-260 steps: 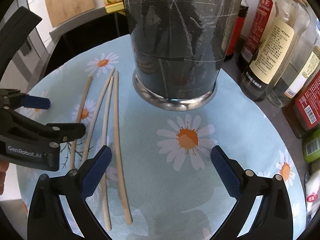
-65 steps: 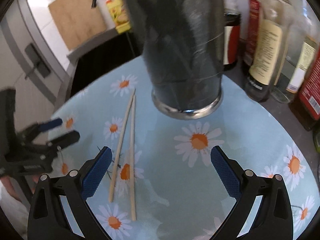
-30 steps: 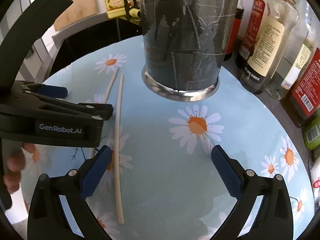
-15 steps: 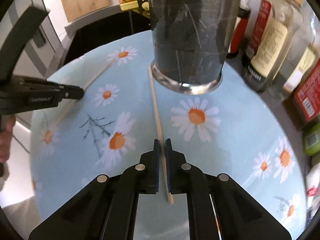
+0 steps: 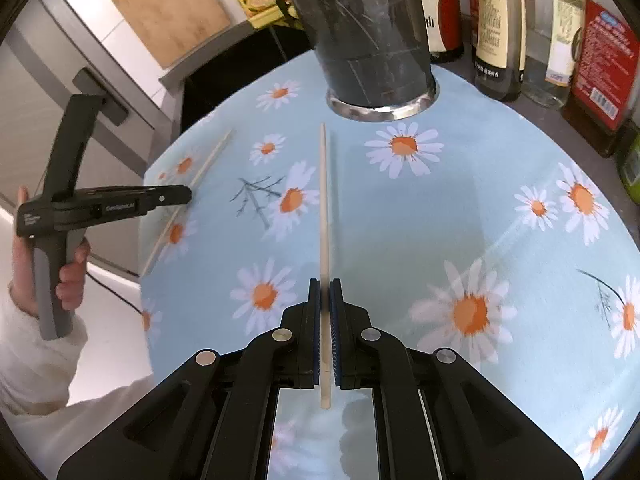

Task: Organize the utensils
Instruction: 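Close the right tool on one chopstick while the left tool grasps the other, then lift both held chopsticks up and over the dark holder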

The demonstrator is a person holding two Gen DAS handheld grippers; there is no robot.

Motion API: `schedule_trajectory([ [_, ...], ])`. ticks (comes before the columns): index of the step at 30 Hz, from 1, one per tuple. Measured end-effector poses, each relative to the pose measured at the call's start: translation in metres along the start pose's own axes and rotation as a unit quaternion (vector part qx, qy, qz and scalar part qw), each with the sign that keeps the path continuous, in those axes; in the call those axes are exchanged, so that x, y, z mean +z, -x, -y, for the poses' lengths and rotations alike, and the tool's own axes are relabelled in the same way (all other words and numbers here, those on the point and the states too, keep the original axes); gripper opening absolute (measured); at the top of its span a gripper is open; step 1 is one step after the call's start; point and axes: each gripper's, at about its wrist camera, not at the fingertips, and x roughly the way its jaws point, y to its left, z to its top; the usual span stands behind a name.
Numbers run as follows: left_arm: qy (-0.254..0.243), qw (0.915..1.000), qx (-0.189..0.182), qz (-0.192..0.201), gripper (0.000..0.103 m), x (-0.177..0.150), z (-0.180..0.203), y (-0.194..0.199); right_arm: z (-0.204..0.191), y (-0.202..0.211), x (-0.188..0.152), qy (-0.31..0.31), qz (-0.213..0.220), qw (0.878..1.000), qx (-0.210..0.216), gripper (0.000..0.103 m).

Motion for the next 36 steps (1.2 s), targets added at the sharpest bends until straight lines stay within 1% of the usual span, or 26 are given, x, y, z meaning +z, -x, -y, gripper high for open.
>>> schedule_trajectory([
  [3,0.004,0.9999,-0.013,0.008,0.005,-0.008,-0.004,0.01,-0.007,0.012,-0.007,0.006,0.009,1.0,-0.004,0.004],
  [5,0.007,0.9997,-0.017,0.017,0.005,-0.013,-0.006,0.019,-0.01,0.02,-0.012,0.001,0.015,1.0,0.007,0.004],
  [7,0.012,0.999,-0.031,0.03,0.005,-0.018,-0.01,0.03,-0.017,0.032,-0.017,0.004,0.028,1.0,0.006,0.004],
  [10,0.01,0.9984,-0.029,0.047,0.005,-0.023,-0.015,0.044,-0.024,0.047,-0.02,0.006,0.05,0.999,0.003,0.004],
  [14,0.012,0.9974,-0.026,0.066,0.005,-0.02,-0.026,0.057,-0.033,0.073,-0.022,0.002,0.092,0.996,0.0,0.004],
  [16,0.01,0.9964,-0.021,0.082,0.005,-0.016,-0.033,0.066,-0.033,0.085,-0.022,-0.002,0.115,0.993,0.0,0.004],
  [18,0.011,0.9951,-0.024,0.095,0.005,-0.01,-0.038,0.074,-0.032,0.1,-0.023,-0.013,0.144,0.99,-0.005,0.005],
  [21,0.005,0.9925,-0.027,0.119,0.005,0.0,-0.045,0.087,-0.029,0.117,-0.023,-0.026,0.173,0.985,-0.014,0.005],
  [24,-0.008,0.9885,-0.035,0.147,0.005,0.012,-0.046,0.103,-0.028,0.125,-0.019,-0.036,0.189,0.981,-0.023,0.005],
  [26,-0.022,0.9833,-0.021,0.179,0.005,0.019,-0.044,0.117,-0.028,0.13,-0.016,-0.04,0.205,0.978,-0.031,0.005],
  [27,-0.032,0.981,-0.026,0.19,0.005,0.024,-0.043,0.124,-0.029,0.133,-0.014,-0.045,0.215,0.975,-0.036,0.005],
  [28,-0.039,0.9799,-0.031,0.193,0.005,0.029,-0.041,0.128,-0.029,0.135,-0.013,-0.048,0.221,0.974,-0.037,0.005],
  [29,-0.047,0.9785,-0.026,0.199,0.005,0.035,-0.04,0.133,-0.028,0.136,-0.01,-0.053,0.229,0.971,-0.036,0.004],
  [30,-0.058,0.9764,-0.011,0.208,0.005,0.041,-0.037,0.136,-0.027,0.138,-0.007,-0.058,0.236,0.969,-0.037,0.005],
  [31,-0.069,0.9747,-0.007,0.212,0.005,0.046,-0.035,0.138,-0.027,0.138,-0.005,-0.063,0.242,0.967,-0.04,0.005],
  [33,-0.084,0.9713,-0.018,0.222,0.005,0.054,-0.032,0.142,-0.025,0.14,0.003,-0.072,0.255,0.963,-0.045,0.005],
  [35,-0.106,0.9653,-0.015,0.238,0.005,0.066,-0.027,0.146,-0.024,0.14,0.009,-0.076,0.267,0.959,-0.047,0.005],
  [36,-0.114,0.9624,-0.021,0.246,0.005,0.072,-0.025,0.148,-0.023,0.141,0.013,-0.079,0.277,0.957,-0.039,0.005],
])
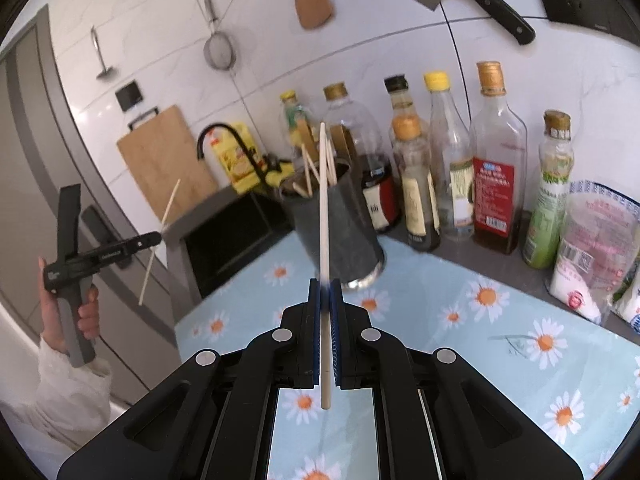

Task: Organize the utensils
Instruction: 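Lift both held chopsticks up and over the dark holder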

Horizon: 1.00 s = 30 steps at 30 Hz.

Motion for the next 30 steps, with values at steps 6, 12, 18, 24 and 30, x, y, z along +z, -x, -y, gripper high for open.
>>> schedule_trajectory([
  [6,-0.035,0.9968,-0.057,0.045,0.005,0.04,0.01,-0.017,-0.01,-0.002,0.017,-0.021,0.08,0.996,0.024,0.005],
  [12,-0.063,0.9857,-0.13,0.087,0.005,0.071,0.024,-0.031,-0.026,-0.003,0.033,-0.016,0.152,0.988,0.028,0.005],
  [18,-0.078,0.9599,-0.231,0.138,0.005,0.085,0.032,-0.043,-0.03,-0.017,0.048,-0.018,0.188,0.982,0.012,0.005],
  [24,-0.059,0.9235,-0.318,0.207,0.005,0.091,0.026,-0.051,-0.03,-0.033,0.056,-0.019,0.214,0.977,0.011,0.005],
  [30,-0.034,0.8961,-0.388,0.213,0.005,0.097,0.021,-0.075,-0.021,-0.049,0.058,-0.033,0.245,0.968,0.043,0.005],
])
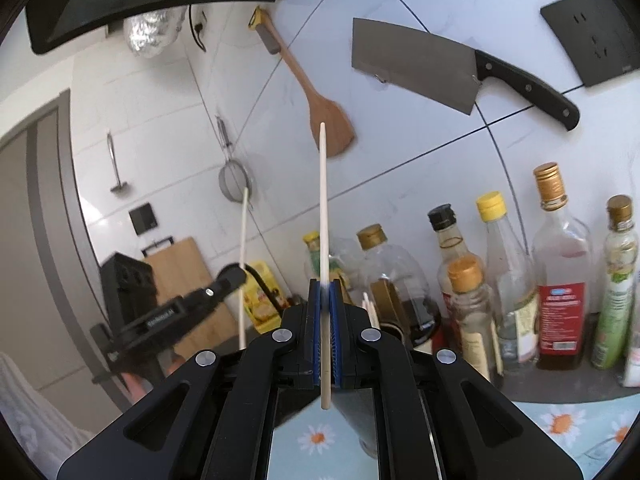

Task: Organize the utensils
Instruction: 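Lift both held chopsticks up and over the dark holder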

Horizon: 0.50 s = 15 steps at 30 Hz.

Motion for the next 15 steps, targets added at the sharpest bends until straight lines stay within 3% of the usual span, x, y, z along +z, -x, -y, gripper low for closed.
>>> schedule_trajectory([
  [8,0.019,0.9973,-0.056,0.043,0.005,0.003,-0.009,-0.021,0.006,-0.025,0.008,0.013,0.028,0.999,0.02,0.005],
  [15,0.007,0.9965,-0.076,0.034,0.005,-0.002,-0.012,-0.051,0.022,-0.055,0.01,0.014,0.021,0.999,0.032,0.005],
])
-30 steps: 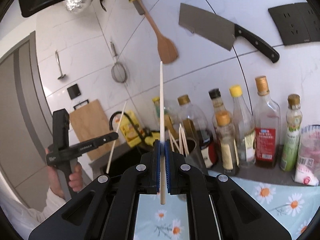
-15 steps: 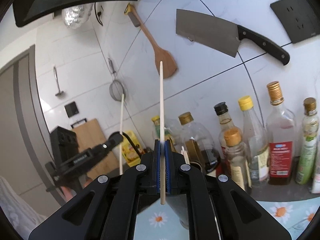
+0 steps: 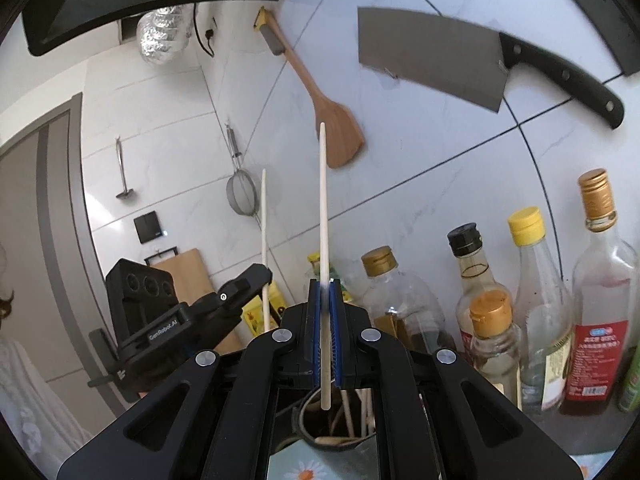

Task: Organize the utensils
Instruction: 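Lift both held chopsticks up and over the dark holder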

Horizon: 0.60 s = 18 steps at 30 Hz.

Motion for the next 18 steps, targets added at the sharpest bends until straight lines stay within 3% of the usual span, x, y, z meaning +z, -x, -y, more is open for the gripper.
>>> schedule_trajectory([
  [9,-0.005,0.9987,0.019,-0.046,0.005,-0.026,-0.013,-0.025,0.024,-0.044,-0.013,-0.006,-0.039,0.999,0.019,0.005],
  [18,-0.009,0.9952,0.043,-0.088,0.005,-0.051,-0.017,-0.035,0.047,-0.066,-0.041,-0.029,-0.085,0.996,0.011,0.005],
])
